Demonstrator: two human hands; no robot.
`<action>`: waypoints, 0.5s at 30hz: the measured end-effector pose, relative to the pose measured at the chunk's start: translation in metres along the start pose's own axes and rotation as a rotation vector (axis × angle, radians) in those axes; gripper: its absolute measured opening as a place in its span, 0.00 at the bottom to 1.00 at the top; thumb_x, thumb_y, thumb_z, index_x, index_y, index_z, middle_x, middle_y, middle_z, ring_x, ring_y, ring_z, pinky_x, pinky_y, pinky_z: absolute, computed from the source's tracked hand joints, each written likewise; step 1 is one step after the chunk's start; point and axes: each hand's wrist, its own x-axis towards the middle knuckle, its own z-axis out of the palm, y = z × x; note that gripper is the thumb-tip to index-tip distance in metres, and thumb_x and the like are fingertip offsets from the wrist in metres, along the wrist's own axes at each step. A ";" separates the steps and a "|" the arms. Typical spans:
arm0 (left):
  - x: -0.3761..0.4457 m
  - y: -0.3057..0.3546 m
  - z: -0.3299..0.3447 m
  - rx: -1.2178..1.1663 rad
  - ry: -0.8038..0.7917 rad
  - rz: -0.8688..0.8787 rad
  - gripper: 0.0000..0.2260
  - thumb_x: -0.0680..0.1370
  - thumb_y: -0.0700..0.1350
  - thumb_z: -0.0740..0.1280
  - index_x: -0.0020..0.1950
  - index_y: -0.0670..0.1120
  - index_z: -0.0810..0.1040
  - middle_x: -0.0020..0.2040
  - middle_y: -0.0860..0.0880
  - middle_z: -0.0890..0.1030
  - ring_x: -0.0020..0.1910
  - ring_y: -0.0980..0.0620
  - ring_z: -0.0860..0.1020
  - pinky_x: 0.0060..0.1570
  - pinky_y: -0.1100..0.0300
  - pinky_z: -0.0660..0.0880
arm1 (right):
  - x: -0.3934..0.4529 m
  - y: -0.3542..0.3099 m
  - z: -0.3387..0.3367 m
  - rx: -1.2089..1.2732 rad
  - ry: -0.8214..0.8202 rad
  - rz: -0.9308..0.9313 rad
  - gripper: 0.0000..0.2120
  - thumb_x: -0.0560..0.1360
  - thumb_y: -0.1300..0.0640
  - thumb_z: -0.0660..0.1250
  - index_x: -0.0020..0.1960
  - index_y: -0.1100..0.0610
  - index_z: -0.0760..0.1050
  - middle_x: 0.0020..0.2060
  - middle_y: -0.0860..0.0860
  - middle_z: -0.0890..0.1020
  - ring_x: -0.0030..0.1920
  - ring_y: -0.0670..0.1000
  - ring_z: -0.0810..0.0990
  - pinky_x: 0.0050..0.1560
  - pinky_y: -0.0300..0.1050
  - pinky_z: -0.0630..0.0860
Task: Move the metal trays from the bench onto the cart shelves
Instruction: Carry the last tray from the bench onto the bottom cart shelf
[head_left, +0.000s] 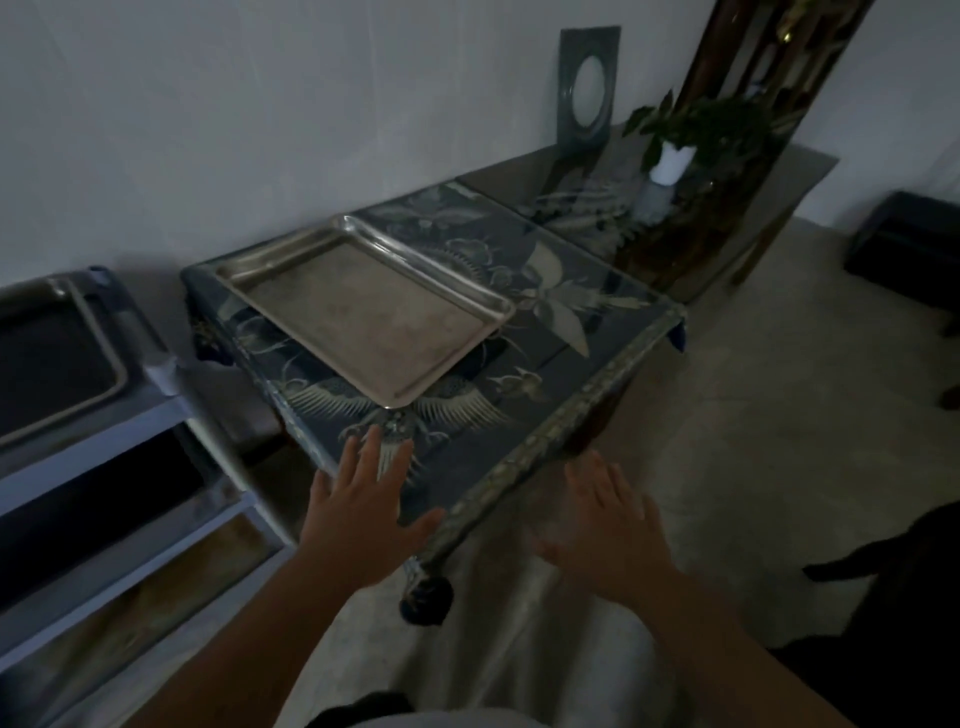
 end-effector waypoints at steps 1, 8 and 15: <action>0.007 0.004 0.001 0.004 0.003 -0.007 0.52 0.61 0.82 0.29 0.81 0.58 0.37 0.82 0.47 0.34 0.80 0.43 0.36 0.76 0.35 0.47 | 0.006 0.010 -0.001 -0.017 -0.004 -0.001 0.57 0.57 0.13 0.39 0.78 0.42 0.33 0.75 0.45 0.28 0.75 0.49 0.29 0.73 0.67 0.43; 0.067 0.008 -0.002 -0.006 -0.011 -0.064 0.52 0.62 0.82 0.30 0.82 0.58 0.39 0.83 0.45 0.37 0.81 0.40 0.38 0.76 0.36 0.49 | 0.085 0.024 -0.026 -0.014 -0.052 -0.105 0.56 0.60 0.14 0.39 0.79 0.44 0.36 0.76 0.48 0.30 0.77 0.53 0.32 0.74 0.69 0.45; 0.146 -0.012 0.002 -0.051 -0.004 -0.179 0.51 0.64 0.82 0.33 0.82 0.58 0.40 0.83 0.45 0.38 0.81 0.40 0.39 0.76 0.35 0.49 | 0.190 0.007 -0.054 -0.059 -0.057 -0.198 0.56 0.60 0.14 0.40 0.79 0.43 0.37 0.79 0.49 0.33 0.78 0.54 0.35 0.72 0.70 0.46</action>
